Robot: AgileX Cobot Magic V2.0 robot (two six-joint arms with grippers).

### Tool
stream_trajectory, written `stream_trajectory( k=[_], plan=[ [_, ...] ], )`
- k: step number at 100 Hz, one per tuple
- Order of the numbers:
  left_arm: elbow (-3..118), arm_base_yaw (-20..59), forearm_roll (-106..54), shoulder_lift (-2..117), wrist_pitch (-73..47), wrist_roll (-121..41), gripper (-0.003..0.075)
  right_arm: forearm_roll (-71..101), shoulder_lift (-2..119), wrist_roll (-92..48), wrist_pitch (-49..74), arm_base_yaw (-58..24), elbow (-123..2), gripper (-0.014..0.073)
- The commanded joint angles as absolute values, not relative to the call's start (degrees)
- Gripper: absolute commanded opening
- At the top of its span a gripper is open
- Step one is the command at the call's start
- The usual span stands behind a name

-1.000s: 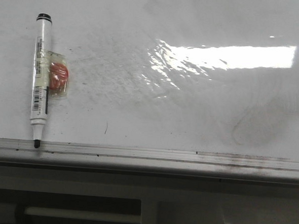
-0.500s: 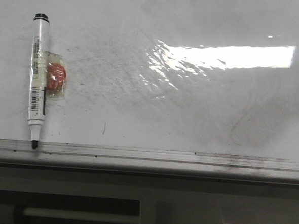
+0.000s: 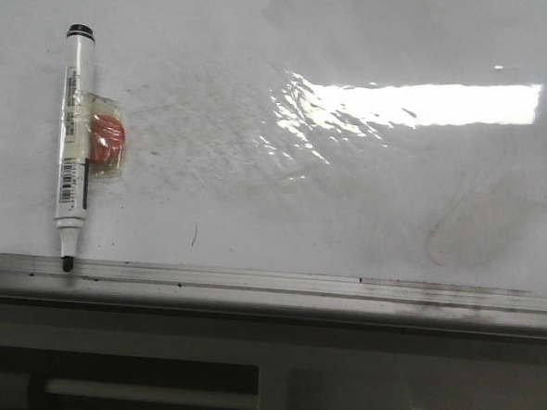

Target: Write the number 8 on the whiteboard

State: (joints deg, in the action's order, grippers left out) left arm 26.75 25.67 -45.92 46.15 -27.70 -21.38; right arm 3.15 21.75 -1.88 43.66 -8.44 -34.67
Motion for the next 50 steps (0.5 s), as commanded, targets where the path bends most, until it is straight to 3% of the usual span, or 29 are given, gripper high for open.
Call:
stream_trajectory(
  k=[1, 33, 50],
  plan=[
    [29.2, 29.2, -47.8, 49.3, -21.7, -21.7, 0.0365, 2.9, 22.7, -2.0, 38.9, -8.5, -36.7, 0.0437],
    [29.3, 38.1, -52.0, 58.5, -7.9, -21.7, 0.0363, 3.4, 22.7, -2.0, 38.9, -8.5, -36.7, 0.0437],
    [29.3, 38.2, -52.8, 61.9, -3.4, -21.7, 0.0277, 3.9, 22.7, -2.0, 38.2, -8.5, -36.7, 0.0437]
  ],
)
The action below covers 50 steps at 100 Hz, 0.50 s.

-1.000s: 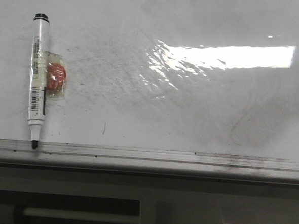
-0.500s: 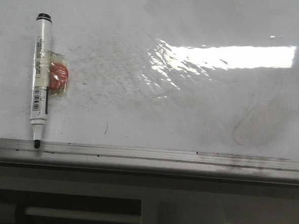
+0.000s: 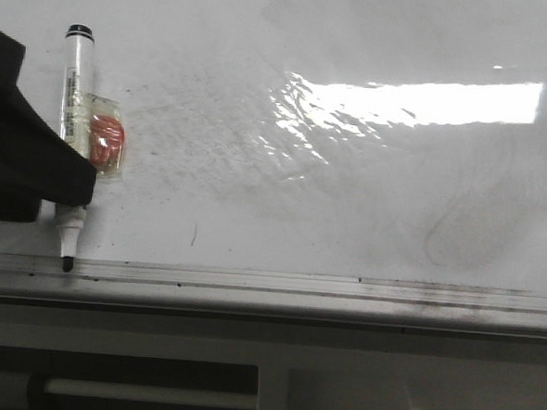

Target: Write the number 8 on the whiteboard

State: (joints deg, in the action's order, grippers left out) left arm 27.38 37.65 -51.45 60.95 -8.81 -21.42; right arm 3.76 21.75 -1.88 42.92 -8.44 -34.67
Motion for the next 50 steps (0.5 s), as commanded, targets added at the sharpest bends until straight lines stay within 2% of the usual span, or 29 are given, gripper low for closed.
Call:
stream_trajectory(
  k=[1, 16, 26, 33, 50],
  plan=[
    [29.3, 38.2, -52.8, 62.0, -3.1, -21.7, 0.0266, 3.9, 22.7, -2.0, 38.2, -8.5, -36.7, 0.0437],
    [29.7, 38.2, -52.8, 64.2, -1.3, -21.7, 0.0132, 3.9, 22.7, -2.0, 36.7, -8.5, -36.7, 0.0437],
    [30.5, 38.2, -52.8, 64.1, -4.8, -21.7, -0.0024, 6.6, 22.7, -2.5, 35.7, -8.5, -36.7, 0.0437],
    [32.3, 38.3, -51.7, 63.3, -10.2, -23.1, -0.0015, 12.9, 22.7, -8.8, 35.6, -8.5, -36.9, 0.0437],
    [36.6, 42.2, -56.4, 59.8, -23.4, -45.9, -0.0016, 48.4, 24.9, -46.3, 41.8, -8.5, -37.4, 0.0437]
  ],
)
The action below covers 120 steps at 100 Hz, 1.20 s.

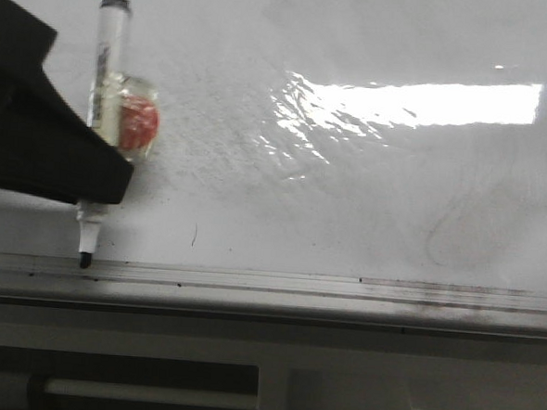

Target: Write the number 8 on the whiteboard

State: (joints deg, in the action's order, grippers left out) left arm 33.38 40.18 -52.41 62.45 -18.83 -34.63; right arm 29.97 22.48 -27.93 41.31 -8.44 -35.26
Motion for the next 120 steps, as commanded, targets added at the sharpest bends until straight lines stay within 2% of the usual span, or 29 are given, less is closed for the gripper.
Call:
stream_trajectory(
  k=[1, 8, 20, 29, 39, 56, 88, 95, 102, 107, 115, 120],
  plan=[
    [36.6, 42.4, -57.5, 59.7, -23.7, -48.3, -0.0015, 49.7, 24.9, -47.6, 41.8, -8.5, -37.4, 0.0437],
    [36.8, 44.3, -66.0, 58.4, -25.9, -61.0, -0.0015, 60.8, 27.9, -59.3, 47.7, -8.5, -37.4, 0.0437],
    [36.8, 45.4, -80.0, 58.4, -32.4, -83.7, -0.0016, 69.7, 33.0, -69.9, 51.8, -8.8, -37.4, 0.0437],
    [36.8, 45.4, -86.3, 58.7, -36.1, -90.9, -0.0016, 75.6, 36.7, -76.9, 53.4, -11.0, -37.6, 0.0437],
    [37.0, 45.4, -88.3, 59.4, -37.2, -92.5, -0.0016, 75.9, 41.1, -81.0, 54.5, -15.6, -39.0, 0.0437],
    [37.0, 45.4, -88.3, 59.6, -38.8, -92.7, -0.0016, 75.5, 48.7, -84.9, 49.7, -23.8, -41.7, 0.0437],
    [37.0, 45.4, -88.3, 59.6, -39.8, -93.1, -0.002, 75.9, 61.1, -86.5, 45.6, -32.0, -48.9, 0.0428],
    [37.0, 45.4, -88.3, 59.6, -39.8, -93.1, -0.002, 75.5, 62.4, -86.5, 45.7, -32.6, -49.6, 0.0315],
    [37.0, 45.4, -88.3, 59.6, -39.8, -93.1, -0.002, 75.5, 62.7, -86.5, 45.7, -32.7, -49.6, 0.0077],
    [37.0, 45.4, -88.3, 59.6, -39.7, -93.1, -0.002, 75.3, 62.7, -86.5, 45.7, -32.7, -49.6, -0.0063],
    [37.0, 45.4, -88.8, 59.5, -39.7, -93.1, -0.001, 75.0, 62.7, -86.4, 45.6, -32.7, -49.6, -0.0062],
    [37.0, 45.4, -89.8, 59.4, -39.7, -93.1, 0.0034, 74.1, 62.7, -86.4, 45.4, -32.7, -49.6, -0.0062]
  ],
)
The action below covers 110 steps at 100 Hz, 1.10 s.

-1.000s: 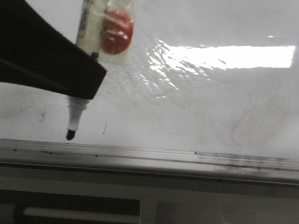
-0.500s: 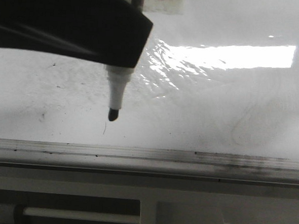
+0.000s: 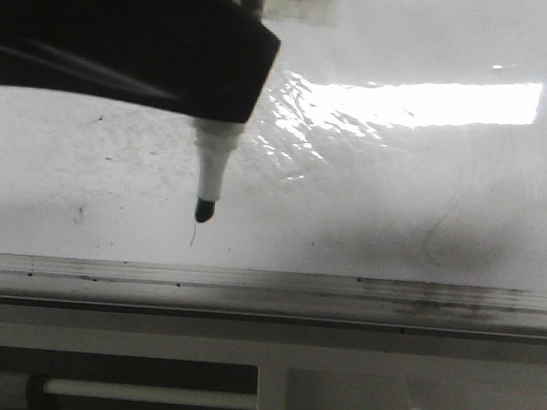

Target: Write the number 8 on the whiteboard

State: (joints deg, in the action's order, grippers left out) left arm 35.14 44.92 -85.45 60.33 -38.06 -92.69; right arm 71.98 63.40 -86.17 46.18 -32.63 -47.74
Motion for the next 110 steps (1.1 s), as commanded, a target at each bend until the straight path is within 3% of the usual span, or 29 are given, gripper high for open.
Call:
stream_trajectory(
  k=[1, 15, 25, 43, 57, 66, 74, 81, 91, 106, 110],
  plan=[
    [37.0, 45.4, -89.9, 59.2, -39.7, -93.1, 0.0054, 73.8, 62.7, -86.4, 45.4, -32.7, -49.6, -0.0062],
    [37.0, 45.4, -89.6, 56.1, -37.1, -88.4, 0.0328, 57.3, 62.7, -78.6, 42.7, -32.7, -53.9, -0.0062],
    [37.0, 45.4, -85.4, 51.8, -33.2, -83.0, 0.0449, 41.3, 62.6, -67.7, 44.0, -32.7, -60.6, -0.0062],
    [37.0, 45.4, -72.2, 42.7, -26.3, -71.9, 0.0437, 33.9, 60.3, -59.4, 40.6, -33.9, -69.3, -0.0034],
    [37.0, 45.4, -65.2, 37.3, -22.3, -63.2, 0.0437, 28.5, 53.6, -58.1, 22.0, -37.6, -61.9, -0.0034],
    [36.9, 45.4, -64.6, 35.5, -20.8, -61.4, 0.0437, 27.7, 49.5, -57.8, 2.8, -38.0, -51.8, -0.0034],
    [36.9, 45.4, -65.0, 35.4, -20.1, -61.4, 0.0407, 30.6, 47.5, -57.8, -14.8, -38.0, -43.5, -0.0035],
    [36.9, 45.4, -65.0, 35.4, -20.1, -61.4, 0.036, 34.5, 47.1, -57.8, -22.5, -38.1, -38.4, -0.0035],
    [36.5, 45.4, -65.0, 35.5, -20.1, -61.4, 0.025, 37.6, 47.4, -57.6, -21.5, -38.1, -35.7, -0.0035],
    [35.6, 45.4, -65.0, 35.5, -19.9, -61.4, 0.0001, 37.7, 48.0, -57.6, -20.6, -38.1, -35.7, -0.0035],
    [35.6, 45.4, -64.9, 35.5, -19.9, -61.5, -0.0018, 37.7, 48.2, -57.6, -21.1, -38.1, -35.7, -0.0035]
  ],
)
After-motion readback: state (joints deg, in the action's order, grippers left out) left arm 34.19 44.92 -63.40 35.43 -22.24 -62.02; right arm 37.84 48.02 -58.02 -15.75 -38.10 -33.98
